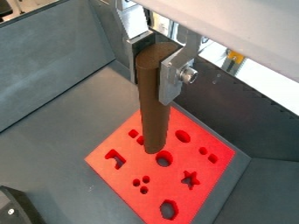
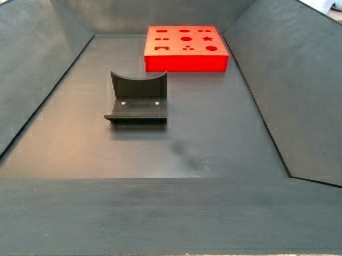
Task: Pick up the oval object. Move up. Place the oval object on the fixture. Regrasp the oval object. Move to above the board. Insert the oval object.
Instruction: Insert the oval object.
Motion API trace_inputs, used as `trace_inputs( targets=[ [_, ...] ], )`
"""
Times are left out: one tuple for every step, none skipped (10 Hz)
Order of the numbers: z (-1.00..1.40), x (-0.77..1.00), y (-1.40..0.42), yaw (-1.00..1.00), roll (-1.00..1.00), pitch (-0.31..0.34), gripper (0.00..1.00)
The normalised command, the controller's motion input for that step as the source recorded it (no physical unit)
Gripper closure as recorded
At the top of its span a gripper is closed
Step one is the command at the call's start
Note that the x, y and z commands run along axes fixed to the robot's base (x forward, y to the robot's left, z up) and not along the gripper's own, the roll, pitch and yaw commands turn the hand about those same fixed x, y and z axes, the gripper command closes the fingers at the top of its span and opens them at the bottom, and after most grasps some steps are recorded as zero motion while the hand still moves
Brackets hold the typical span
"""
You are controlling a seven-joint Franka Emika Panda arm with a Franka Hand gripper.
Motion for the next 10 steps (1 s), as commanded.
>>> trace_inputs(
  targets=[
    [-0.08,0.00,-0.21,0.00,-0.12,0.000,1.00],
    [-0.08,0.31,-0.24,-0.27,-0.09,0.000,1.00],
    [-0.27,0.00,-0.37,-0.75,-0.06,-0.069,1.00],
    [-0.24,0.00,-0.27,-0.91,0.00,-0.030,1.00],
    [-0.32,0.00,-0.20,-0.96,0.00,0.000,1.00],
    [-0.33,0.00,-0.17,-0.98,0.00,0.000,1.00],
    [-0.32,0.00,-0.17,-0.97,0.00,0.000,1.00],
    [-0.30,0.00,-0.19,-0.93,0.00,0.030,1.00],
    [-0.27,0.00,-0.21,-0.91,0.00,0.059,1.00],
    [-0.19,0.00,-0.27,-0.85,0.00,0.086,1.00]
  ],
)
